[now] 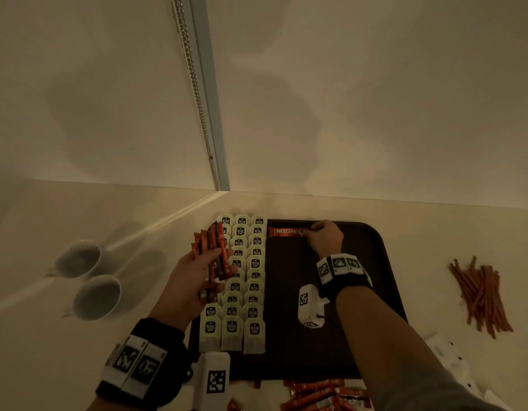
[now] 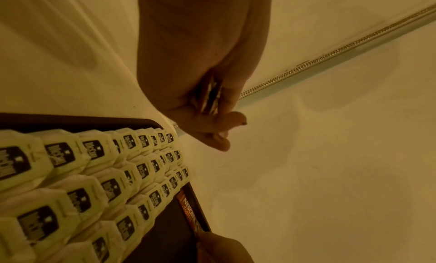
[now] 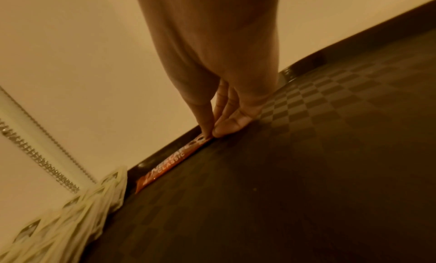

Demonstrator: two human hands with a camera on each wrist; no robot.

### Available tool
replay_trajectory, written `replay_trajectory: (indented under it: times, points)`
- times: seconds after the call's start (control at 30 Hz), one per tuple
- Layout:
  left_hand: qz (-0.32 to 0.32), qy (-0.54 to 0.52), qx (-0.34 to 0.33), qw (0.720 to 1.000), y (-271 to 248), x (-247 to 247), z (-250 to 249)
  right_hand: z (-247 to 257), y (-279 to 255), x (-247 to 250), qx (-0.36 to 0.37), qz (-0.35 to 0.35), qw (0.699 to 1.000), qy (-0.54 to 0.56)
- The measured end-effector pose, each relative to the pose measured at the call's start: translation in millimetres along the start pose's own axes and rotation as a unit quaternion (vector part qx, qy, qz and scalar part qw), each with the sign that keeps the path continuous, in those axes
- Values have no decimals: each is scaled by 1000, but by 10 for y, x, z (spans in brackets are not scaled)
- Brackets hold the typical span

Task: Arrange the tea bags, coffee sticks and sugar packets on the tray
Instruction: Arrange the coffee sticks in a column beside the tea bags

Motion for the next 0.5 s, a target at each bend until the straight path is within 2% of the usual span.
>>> replay_trajectory:
  times: [0.13, 0.2, 0.27, 0.37, 0.4, 0.43, 0.5]
  points:
    - [8, 31, -51, 998, 2, -49, -90, 127, -83, 97, 33, -12, 999, -31]
    - [4, 59, -93, 994, 10, -55, -174, 370, -238, 179, 75, 4, 997, 9]
    - [-6, 109, -153, 982, 2, -71, -290, 745, -575, 220, 121, 90, 984, 93]
    - [-2, 162, -253, 954, -82, -187, -476, 1217, -1308, 208, 97, 309, 916, 237]
    - [1, 169, -277, 946, -117, -225, -524, 1288, -1476, 218, 93, 347, 900, 248]
    - [3, 170, -296, 940, -149, -255, -565, 1327, -1578, 230, 99, 360, 896, 241]
    - [5, 162, -325, 932, -207, -280, -638, 1323, -1663, 228, 103, 356, 902, 222]
Point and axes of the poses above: each hand's wrist, its own y-axis towards the middle knuckle, its own x-axis out of the back of the hand, z = x × y, the point moved 10 cm from there along y, towards the middle knuckle, and after that the axes turned 14 degrees about -z, right-handed, at the moved point
